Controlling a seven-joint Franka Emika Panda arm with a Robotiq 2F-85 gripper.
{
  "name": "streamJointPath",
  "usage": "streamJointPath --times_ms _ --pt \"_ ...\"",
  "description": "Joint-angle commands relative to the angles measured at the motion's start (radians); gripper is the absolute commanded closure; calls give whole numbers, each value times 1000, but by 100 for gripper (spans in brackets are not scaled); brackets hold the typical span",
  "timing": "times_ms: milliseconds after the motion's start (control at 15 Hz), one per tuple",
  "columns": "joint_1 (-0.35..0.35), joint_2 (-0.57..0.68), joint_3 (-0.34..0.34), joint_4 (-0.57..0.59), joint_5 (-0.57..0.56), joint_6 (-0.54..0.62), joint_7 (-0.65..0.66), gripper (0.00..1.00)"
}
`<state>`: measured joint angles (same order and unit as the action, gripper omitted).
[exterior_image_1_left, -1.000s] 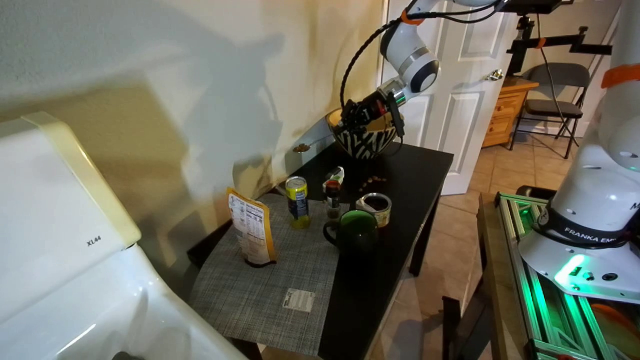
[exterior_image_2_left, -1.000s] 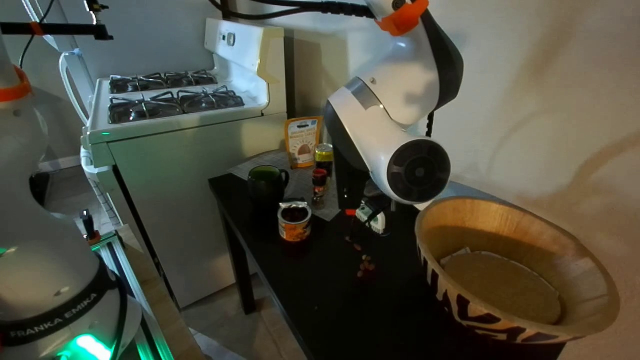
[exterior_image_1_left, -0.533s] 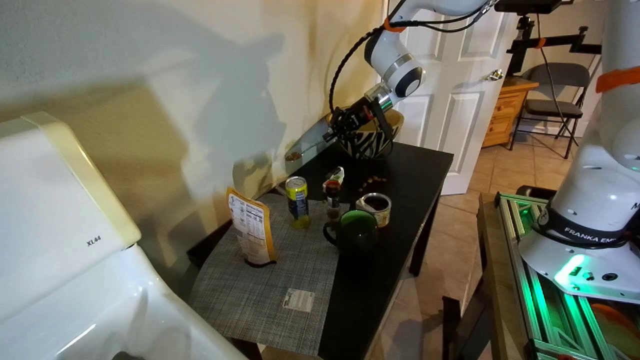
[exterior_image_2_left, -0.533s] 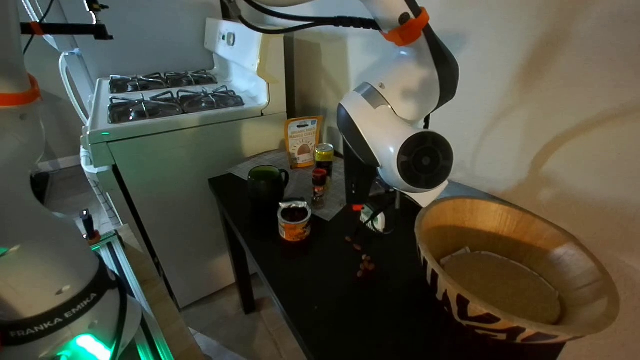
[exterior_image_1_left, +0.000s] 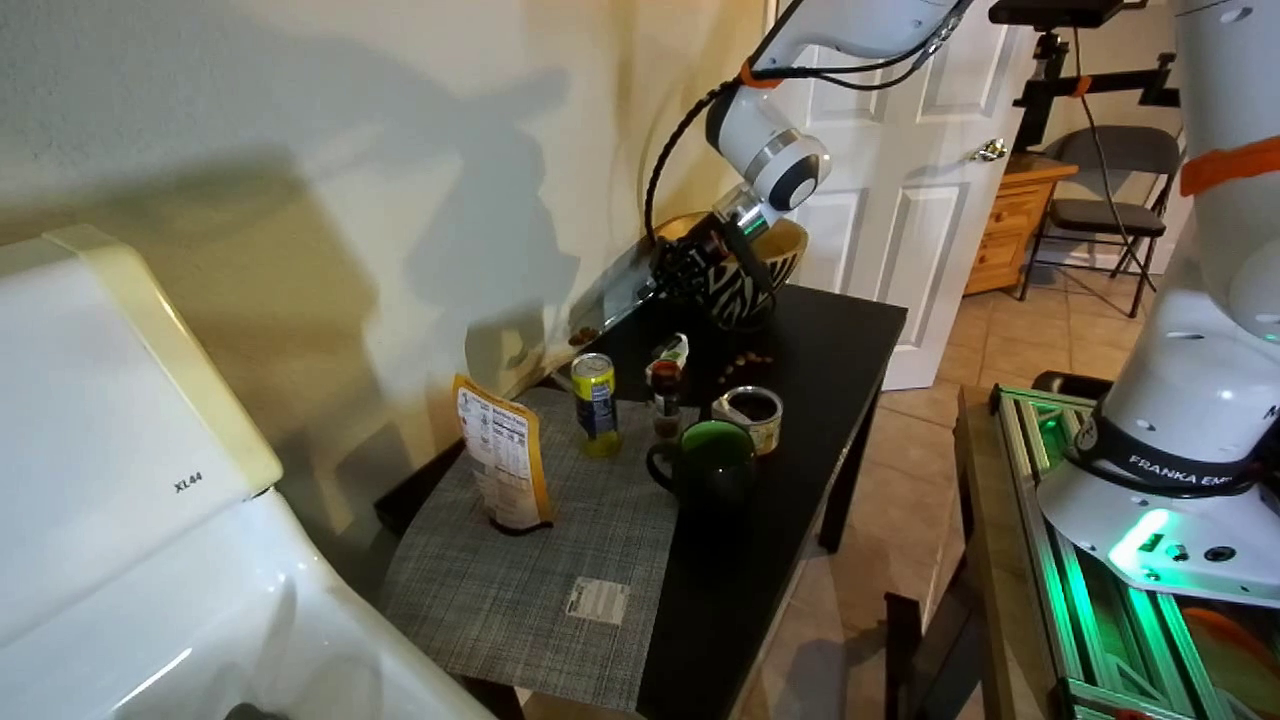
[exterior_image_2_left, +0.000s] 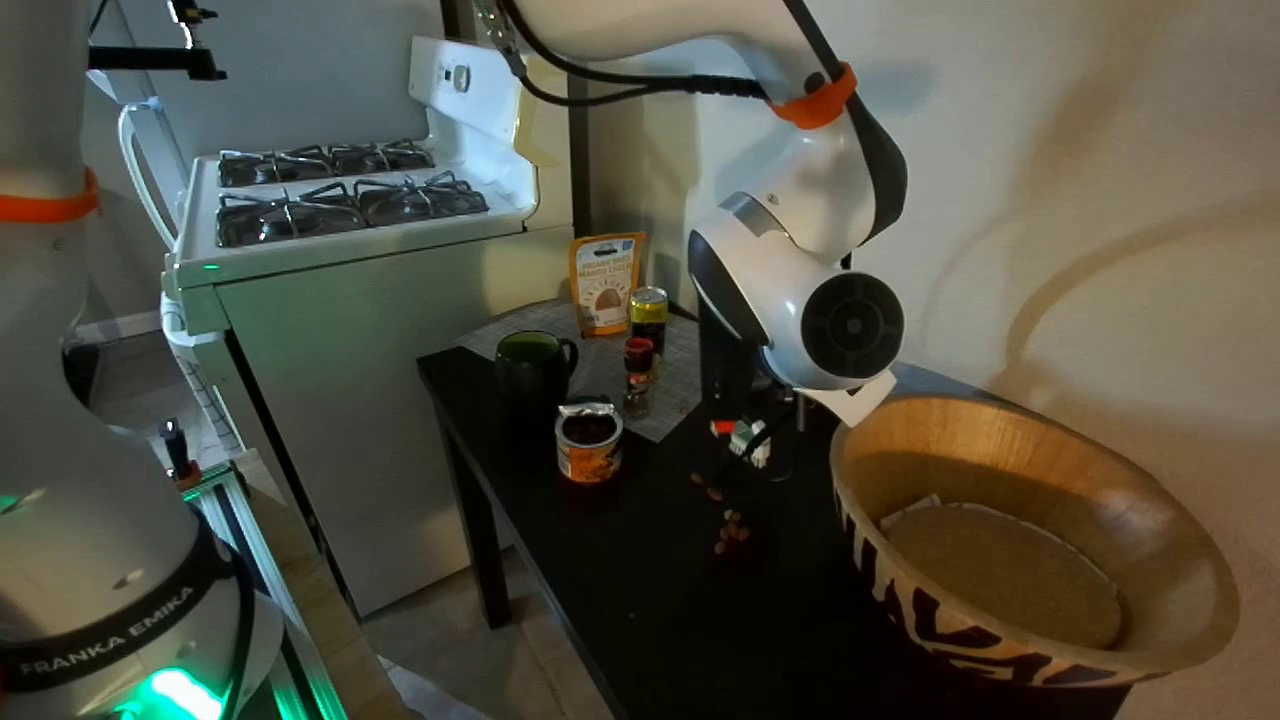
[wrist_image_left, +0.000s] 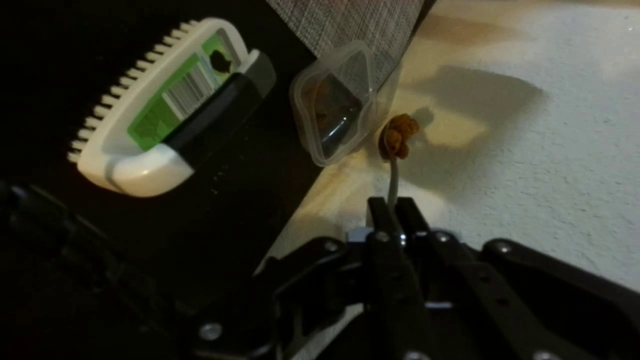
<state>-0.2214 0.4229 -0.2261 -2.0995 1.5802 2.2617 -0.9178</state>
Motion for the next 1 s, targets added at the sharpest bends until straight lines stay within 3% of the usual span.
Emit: streamJointPath --times_ms 0,200,267,933 --pt "22 54 9 50 -12 63 31 98" --pt "36 73 17 65 -23 109 29 98" --pt "20 51 19 43 -10 79 7 92" --pt "37 77 37 56 -20 87 5 98"
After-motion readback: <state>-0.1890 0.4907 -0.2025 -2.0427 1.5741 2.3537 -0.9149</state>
